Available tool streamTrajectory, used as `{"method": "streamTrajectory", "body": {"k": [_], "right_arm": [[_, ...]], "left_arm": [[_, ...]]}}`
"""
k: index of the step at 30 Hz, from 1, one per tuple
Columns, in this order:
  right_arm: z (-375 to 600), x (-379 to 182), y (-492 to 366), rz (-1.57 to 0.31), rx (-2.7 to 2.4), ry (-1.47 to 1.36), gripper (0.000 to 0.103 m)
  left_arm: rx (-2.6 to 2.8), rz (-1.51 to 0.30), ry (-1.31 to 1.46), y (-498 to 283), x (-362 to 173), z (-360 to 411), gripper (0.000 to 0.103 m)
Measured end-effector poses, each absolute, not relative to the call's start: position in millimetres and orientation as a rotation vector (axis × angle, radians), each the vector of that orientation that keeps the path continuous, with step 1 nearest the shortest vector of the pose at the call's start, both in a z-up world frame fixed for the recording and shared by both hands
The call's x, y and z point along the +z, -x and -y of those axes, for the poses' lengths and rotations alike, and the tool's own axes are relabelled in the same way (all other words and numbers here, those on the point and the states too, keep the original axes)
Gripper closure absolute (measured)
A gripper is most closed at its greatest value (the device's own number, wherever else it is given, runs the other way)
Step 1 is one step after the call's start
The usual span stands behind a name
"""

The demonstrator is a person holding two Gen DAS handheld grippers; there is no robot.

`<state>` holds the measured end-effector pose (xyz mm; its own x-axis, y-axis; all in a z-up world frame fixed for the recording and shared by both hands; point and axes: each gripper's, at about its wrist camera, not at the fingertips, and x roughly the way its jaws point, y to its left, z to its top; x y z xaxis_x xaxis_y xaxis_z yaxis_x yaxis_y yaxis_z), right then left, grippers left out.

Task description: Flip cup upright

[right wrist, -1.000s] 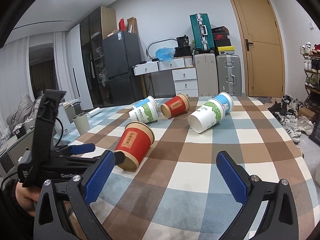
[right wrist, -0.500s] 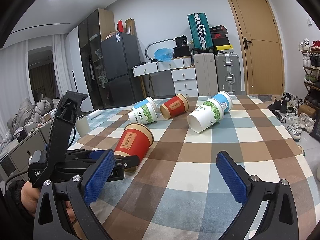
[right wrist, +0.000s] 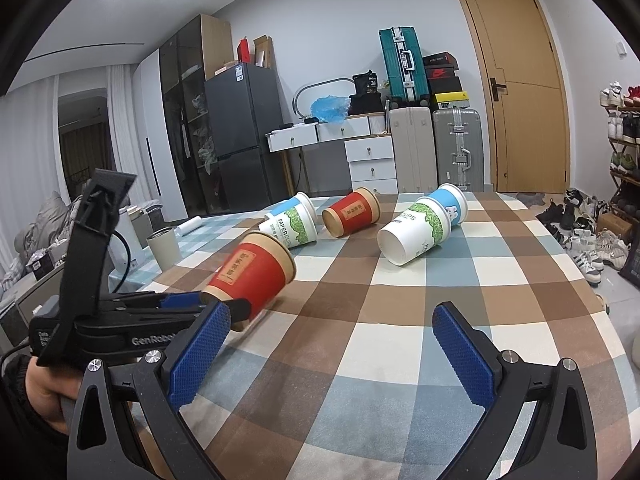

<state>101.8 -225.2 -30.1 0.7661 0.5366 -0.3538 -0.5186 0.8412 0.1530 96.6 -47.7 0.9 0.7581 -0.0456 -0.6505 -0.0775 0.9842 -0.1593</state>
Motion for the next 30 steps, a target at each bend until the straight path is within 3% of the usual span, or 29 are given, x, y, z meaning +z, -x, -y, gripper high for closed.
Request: {"method": "streamTrajectory", "body": {"k": [30], "right_arm": [[209.9,-35.3,-80.8,-0.395,0.599,-0.003,0.000]], "left_arm": [[0.006,-0.680,0.201,4.8,3.0,50.9,0.051]]}}
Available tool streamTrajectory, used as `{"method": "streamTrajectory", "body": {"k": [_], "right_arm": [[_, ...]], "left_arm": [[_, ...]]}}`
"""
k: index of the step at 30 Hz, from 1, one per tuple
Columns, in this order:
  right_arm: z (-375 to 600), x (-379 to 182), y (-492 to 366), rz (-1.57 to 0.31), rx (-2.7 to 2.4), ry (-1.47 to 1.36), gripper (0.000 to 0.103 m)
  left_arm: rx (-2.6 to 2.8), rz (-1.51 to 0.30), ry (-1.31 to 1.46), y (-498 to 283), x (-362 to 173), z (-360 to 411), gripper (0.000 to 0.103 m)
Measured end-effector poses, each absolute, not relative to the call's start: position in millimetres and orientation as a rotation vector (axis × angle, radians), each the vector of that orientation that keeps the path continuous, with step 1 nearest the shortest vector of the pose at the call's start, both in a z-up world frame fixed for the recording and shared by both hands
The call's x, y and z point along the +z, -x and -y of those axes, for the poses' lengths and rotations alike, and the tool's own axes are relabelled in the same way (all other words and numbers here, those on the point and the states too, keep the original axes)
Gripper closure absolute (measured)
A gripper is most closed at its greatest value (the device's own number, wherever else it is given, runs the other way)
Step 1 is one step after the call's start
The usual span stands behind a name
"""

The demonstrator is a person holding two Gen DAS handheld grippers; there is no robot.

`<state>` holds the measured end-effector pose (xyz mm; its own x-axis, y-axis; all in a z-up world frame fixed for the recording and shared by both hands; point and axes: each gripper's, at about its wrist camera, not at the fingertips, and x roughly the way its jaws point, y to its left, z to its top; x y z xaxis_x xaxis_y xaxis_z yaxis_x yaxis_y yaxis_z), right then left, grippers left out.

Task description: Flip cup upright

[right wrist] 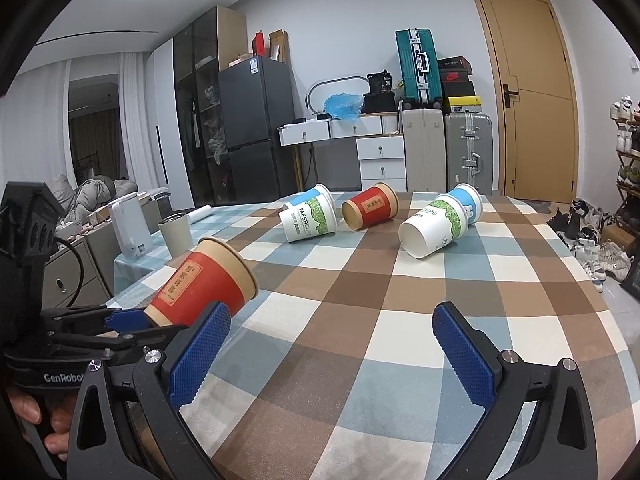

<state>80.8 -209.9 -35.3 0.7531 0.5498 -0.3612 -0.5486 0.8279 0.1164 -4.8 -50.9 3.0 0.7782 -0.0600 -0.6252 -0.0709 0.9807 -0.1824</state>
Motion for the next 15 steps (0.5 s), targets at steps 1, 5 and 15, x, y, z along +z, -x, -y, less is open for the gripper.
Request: {"method": "streamTrajectory", "body": {"k": [1,5,15], "right_arm": [[210.0,-35.5,-81.5,-0.396,0.599,-0.004,0.000],[209.9,-36.3,-82.8,-0.399,0.594,0.000,0.000],[211.2,-36.3,-82.8,-0.402,0.585,-0.001,0.000]], "left_arm": [[-0.001,-0.684,0.202,6.3,1.5,52.9,0.051],[-0.002,-0.695,0.194,9.7,-4.7,60.7,0.051],[-0.003,-0.722,0.182,10.4,-17.2,72.7,0.051]]}}
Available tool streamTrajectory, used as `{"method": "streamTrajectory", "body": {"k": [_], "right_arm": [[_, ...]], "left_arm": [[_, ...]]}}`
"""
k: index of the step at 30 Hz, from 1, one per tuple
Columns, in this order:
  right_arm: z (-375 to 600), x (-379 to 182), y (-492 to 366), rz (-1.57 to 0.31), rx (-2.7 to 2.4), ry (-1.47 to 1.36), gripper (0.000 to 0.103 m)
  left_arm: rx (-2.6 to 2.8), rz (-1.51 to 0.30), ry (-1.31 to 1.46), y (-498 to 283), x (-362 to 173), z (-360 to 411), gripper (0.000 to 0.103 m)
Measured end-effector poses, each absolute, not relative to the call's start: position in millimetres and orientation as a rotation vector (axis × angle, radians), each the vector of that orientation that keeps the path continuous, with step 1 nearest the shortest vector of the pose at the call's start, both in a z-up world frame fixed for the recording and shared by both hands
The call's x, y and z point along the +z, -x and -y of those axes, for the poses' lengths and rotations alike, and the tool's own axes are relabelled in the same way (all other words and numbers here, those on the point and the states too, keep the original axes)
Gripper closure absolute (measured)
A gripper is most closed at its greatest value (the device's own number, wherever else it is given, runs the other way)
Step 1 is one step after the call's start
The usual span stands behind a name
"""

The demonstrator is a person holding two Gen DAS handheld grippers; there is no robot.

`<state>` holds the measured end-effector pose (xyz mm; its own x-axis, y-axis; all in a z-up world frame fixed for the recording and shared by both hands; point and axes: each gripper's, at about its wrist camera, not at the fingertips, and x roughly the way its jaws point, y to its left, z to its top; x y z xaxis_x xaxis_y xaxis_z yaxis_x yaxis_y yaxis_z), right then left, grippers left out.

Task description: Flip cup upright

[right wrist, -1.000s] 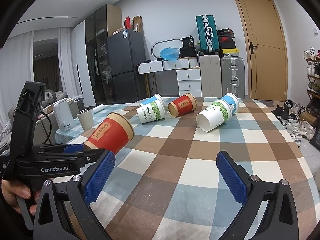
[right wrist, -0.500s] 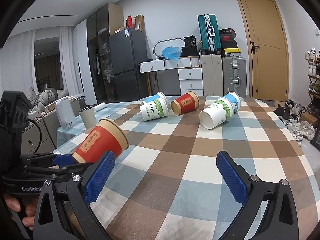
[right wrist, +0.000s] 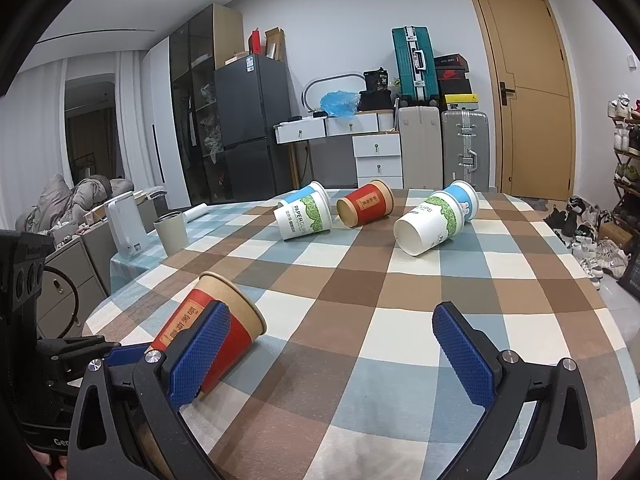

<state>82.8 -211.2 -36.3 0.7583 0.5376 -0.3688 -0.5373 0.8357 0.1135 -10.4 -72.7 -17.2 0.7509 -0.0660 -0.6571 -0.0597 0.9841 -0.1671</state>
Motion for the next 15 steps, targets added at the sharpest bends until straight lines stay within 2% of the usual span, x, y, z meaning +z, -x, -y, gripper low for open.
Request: {"method": "streamTrajectory", "body": {"k": [9,10,13,15], "right_arm": [[212.4,-37.1,-84.0,-0.402,0.578,0.003,0.000],[212.3,-37.2,-84.0,-0.402,0.577,0.003,0.000],[212.7,-37.2,-84.2,-0.401,0.575,0.004,0.000],[212.5,-37.1,-83.6,-0.402,0.573,0.006,0.000]], "left_arm": [[-0.023,-0.734,0.202,6.6,-20.3,70.0,0.049],[-0.027,-0.736,0.206,6.3,-20.6,69.1,0.047],[-0.037,-0.724,0.228,6.6,-19.5,63.7,0.029],[-0.043,-0.704,0.239,8.4,-16.1,59.8,0.025]]}}
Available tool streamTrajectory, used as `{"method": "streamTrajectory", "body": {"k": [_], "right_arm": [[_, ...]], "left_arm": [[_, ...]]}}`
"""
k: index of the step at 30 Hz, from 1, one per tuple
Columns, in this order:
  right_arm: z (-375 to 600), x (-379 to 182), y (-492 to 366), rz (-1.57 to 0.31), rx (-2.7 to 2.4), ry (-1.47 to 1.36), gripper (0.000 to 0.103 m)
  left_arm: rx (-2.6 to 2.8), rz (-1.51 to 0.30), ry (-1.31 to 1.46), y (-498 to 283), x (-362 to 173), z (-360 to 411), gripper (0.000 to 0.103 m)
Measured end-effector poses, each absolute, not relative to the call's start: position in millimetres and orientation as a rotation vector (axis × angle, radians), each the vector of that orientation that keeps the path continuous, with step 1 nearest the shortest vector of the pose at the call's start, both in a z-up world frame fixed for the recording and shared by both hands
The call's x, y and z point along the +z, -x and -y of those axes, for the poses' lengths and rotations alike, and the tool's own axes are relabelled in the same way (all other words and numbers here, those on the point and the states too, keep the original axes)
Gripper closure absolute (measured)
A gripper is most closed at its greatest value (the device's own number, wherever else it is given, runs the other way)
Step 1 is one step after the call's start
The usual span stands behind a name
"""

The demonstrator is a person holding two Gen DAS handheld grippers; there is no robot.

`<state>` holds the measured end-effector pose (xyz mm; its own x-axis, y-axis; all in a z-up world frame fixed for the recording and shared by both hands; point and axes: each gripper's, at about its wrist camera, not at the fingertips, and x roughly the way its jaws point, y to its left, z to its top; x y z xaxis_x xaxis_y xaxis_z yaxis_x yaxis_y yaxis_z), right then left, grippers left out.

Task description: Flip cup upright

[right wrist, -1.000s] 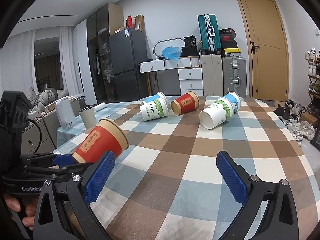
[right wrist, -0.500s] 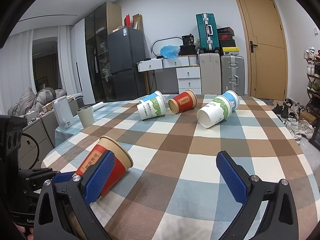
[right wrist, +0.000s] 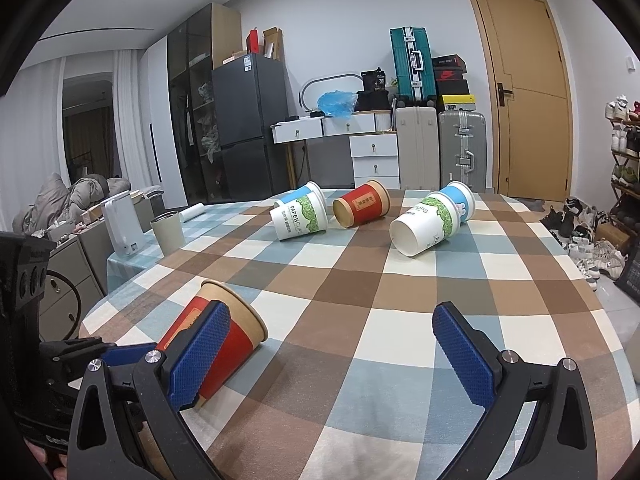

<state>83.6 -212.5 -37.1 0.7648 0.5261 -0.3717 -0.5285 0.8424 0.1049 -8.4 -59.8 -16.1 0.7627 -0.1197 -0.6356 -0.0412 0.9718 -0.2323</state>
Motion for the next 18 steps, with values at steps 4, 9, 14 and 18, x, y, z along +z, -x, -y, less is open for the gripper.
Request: {"method": "streamTrajectory", "body": {"k": [4,9,14,18], "right_arm": [[212.2,-36.4,-84.4,-0.411,0.564,0.009,0.000],[210.0,-34.5,-86.9,-0.445,0.531,0.021,0.000],[206.1,-35.0,-92.1,-0.504,0.517,0.018,0.000],[198.1,-34.5,-96.3,-0.560,0.543,0.006,0.000]], "left_arm": [[-0.054,-0.682,0.236,9.4,-7.9,51.6,0.019],[-0.014,-0.624,0.214,13.4,7.3,36.5,0.001],[0.010,-0.587,0.180,11.2,18.5,19.4,0.001],[0.027,-0.582,0.148,4.4,19.0,5.1,0.001]]}}
